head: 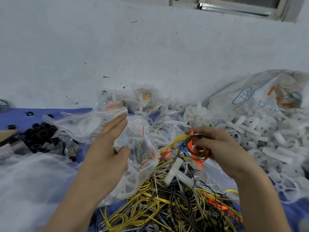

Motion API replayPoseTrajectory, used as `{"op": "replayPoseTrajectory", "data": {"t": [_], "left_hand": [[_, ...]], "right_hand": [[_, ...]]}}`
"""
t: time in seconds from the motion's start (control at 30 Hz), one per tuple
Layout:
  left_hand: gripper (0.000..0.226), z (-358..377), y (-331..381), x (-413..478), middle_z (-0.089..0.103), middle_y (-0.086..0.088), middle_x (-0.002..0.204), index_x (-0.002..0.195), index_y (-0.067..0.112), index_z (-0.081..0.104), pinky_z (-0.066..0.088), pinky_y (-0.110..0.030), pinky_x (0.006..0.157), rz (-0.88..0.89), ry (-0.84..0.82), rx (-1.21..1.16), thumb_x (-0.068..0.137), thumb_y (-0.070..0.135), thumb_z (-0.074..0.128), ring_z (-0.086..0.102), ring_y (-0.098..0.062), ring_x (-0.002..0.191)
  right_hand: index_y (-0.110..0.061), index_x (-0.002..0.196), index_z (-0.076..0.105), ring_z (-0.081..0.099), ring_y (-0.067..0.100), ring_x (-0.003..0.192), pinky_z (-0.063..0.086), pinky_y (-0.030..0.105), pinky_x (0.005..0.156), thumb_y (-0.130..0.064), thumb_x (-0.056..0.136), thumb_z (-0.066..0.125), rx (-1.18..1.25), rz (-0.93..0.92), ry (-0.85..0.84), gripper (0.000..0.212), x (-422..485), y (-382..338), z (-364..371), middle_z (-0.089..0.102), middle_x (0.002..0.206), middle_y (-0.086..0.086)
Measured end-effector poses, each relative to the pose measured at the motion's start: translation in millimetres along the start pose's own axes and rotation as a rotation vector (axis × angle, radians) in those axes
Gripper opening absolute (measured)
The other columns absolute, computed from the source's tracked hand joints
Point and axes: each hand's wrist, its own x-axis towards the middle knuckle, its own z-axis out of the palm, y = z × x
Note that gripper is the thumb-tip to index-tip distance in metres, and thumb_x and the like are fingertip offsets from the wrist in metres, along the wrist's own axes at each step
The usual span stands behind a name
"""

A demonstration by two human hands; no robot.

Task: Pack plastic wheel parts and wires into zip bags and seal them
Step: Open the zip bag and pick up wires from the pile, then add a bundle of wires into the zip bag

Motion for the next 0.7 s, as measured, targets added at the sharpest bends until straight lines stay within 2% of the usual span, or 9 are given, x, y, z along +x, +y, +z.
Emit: {"op": "replayPoseTrajectory", "data": {"t": [0.07,0.13,0.2,0.27,0.37,0.5,0.57,0.63,0.7], "left_hand": [[0.064,0.6,-0.4,0.0,0.036,0.044,0.132,0.136,0.028,0.048,0.043,-0.012,0.046,-0.001,0.0,-0.016,0.086,-0.012,0.046,0.043,-0.009,0.038],[0.062,1.5,1.5,-0.1,0.038,0.041,0.132,0.134,0.024,0.05,0.042,-0.011,0.045,0.002,0.007,-0.021,0.085,-0.014,0.046,0.043,-0.008,0.037],[0.062,2.3,2.9,-0.2,0.039,0.037,0.134,0.133,0.022,0.05,0.042,-0.011,0.045,0.005,0.014,-0.014,0.084,-0.015,0.045,0.043,-0.007,0.037],[0.062,2.7,4.2,-0.5,0.039,0.036,0.134,0.133,0.022,0.051,0.042,-0.01,0.045,0.003,0.017,-0.014,0.084,-0.015,0.045,0.043,-0.007,0.037],[0.062,3.2,7.3,-2.0,0.038,0.037,0.133,0.132,0.025,0.05,0.042,-0.011,0.045,0.0,0.008,-0.007,0.085,-0.015,0.046,0.045,-0.005,0.038],[0.063,1.9,8.6,-3.5,0.037,0.04,0.132,0.134,0.028,0.048,0.042,-0.011,0.046,-0.015,-0.006,0.014,0.086,-0.012,0.046,0.045,-0.01,0.039],[0.064,1.4,9.1,-4.1,0.037,0.04,0.134,0.136,0.028,0.048,0.042,-0.011,0.046,-0.015,-0.018,0.022,0.086,-0.011,0.046,0.047,-0.011,0.041],[0.064,2.3,9.9,-5.2,0.035,0.041,0.135,0.135,0.032,0.047,0.044,-0.012,0.052,0.015,-0.053,0.033,0.086,-0.009,0.047,0.061,-0.017,0.057],[0.059,5.8,13.7,-7.2,0.035,0.041,0.136,0.131,0.037,0.045,0.05,-0.021,0.07,0.096,-0.104,0.062,0.087,-0.002,0.051,0.062,-0.034,0.091]], "right_hand": [[-0.014,0.091,0.073,0.061,0.021,0.076,0.05,0.037,0.073,0.004,0.09,0.05,0.214,0.068,0.018,0.03,0.5,-0.5,-3.2,0.069,0.086,0.011],[-0.008,0.1,0.072,0.063,0.019,0.071,0.053,0.032,0.069,0.004,0.09,0.049,0.369,0.105,-0.018,0.027,0.7,-0.9,-7.1,0.068,0.081,0.009],[-0.004,0.099,0.073,0.065,0.015,0.062,0.055,0.026,0.059,0.001,0.082,0.053,0.502,0.108,-0.119,0.027,-0.8,-2.6,-7.4,0.067,0.075,0.008],[-0.01,0.095,0.075,0.064,0.015,0.058,0.056,0.026,0.054,-0.005,0.074,0.055,0.567,0.089,-0.149,0.03,-1.5,-6.6,-4.2,0.065,0.073,0.007],[-0.016,0.097,0.072,0.061,0.015,0.052,0.054,0.025,0.049,-0.008,0.073,0.055,0.734,0.063,-0.104,0.031,1.6,-12.3,4.1,0.059,0.068,0.005],[0.002,0.085,0.069,0.057,0.015,0.047,0.053,0.025,0.043,0.008,0.055,0.069,1.335,0.124,-0.133,0.031,3.1,-18.9,12.8,0.059,0.07,0.009],[0.004,0.092,0.068,0.056,0.014,0.048,0.053,0.023,0.043,0.005,0.072,0.059,1.481,0.166,-0.246,0.022,-0.2,-22.0,19.9,0.058,0.071,0.008],[0.002,0.101,0.066,0.056,0.014,0.052,0.053,0.025,0.045,-0.001,0.08,0.053,1.451,0.214,-0.361,0.026,-4.9,-24.3,37.6,0.057,0.07,0.007],[0.004,0.103,0.065,0.058,0.016,0.055,0.054,0.029,0.049,0.007,0.072,0.061,1.257,0.262,-0.47,0.032,-11.5,-24.7,63.9,0.056,0.071,0.01]]}}
